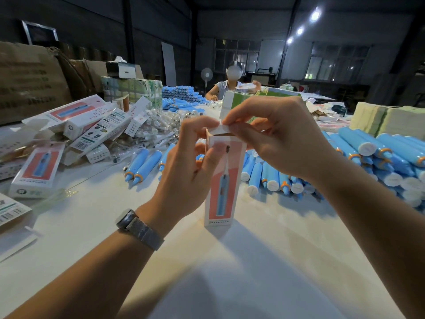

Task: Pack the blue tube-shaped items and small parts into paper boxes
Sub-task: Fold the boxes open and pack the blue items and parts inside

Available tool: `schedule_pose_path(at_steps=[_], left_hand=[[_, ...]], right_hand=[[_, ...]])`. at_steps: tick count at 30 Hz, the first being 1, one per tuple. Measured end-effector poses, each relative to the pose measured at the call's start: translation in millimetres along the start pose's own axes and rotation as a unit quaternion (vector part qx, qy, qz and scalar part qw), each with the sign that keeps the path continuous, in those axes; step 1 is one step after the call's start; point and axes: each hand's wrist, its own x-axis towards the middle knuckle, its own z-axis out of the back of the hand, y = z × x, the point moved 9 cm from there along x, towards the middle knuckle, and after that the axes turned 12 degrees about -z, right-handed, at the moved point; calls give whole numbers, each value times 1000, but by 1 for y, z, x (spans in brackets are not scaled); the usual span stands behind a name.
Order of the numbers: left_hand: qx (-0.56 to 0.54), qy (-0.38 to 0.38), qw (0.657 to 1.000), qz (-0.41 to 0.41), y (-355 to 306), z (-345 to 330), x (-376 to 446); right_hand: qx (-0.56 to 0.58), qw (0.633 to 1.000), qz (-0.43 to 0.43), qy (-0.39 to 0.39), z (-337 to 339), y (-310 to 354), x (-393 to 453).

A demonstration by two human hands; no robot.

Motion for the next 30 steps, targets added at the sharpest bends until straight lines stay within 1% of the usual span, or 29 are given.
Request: schedule_pose_path(at_steps=[4,8,12,15,20,25,28,30], left_hand=[[-10,-8,1000,4,0,1,-1],[-17,-14,1000,9,-1,1,-1],[-24,-21,999,17,1,3,-1],[-24,-31,999,16,1,5,-1],[-12,-34,999,27,2,5,-2],[-17,-37,999,29,6,6,-4],[7,-39,999,35,9,8,-5],[32,-34,999,29,7,9,-5]], right_hand=[[-38,999,35,3,1,8,-2],[-32,999,32,12,0,8,-1],[27,999,-4,36,-3,-2,0],[65,997,-19,37,-6,-7,0],[158,985,-55,42,-8,-20,-1],[180,981,-65,29,-14,-32,-7],[204,977,-68,3,-19,-36,-10],[211,976,-58,-2,-20,-36,-10]])
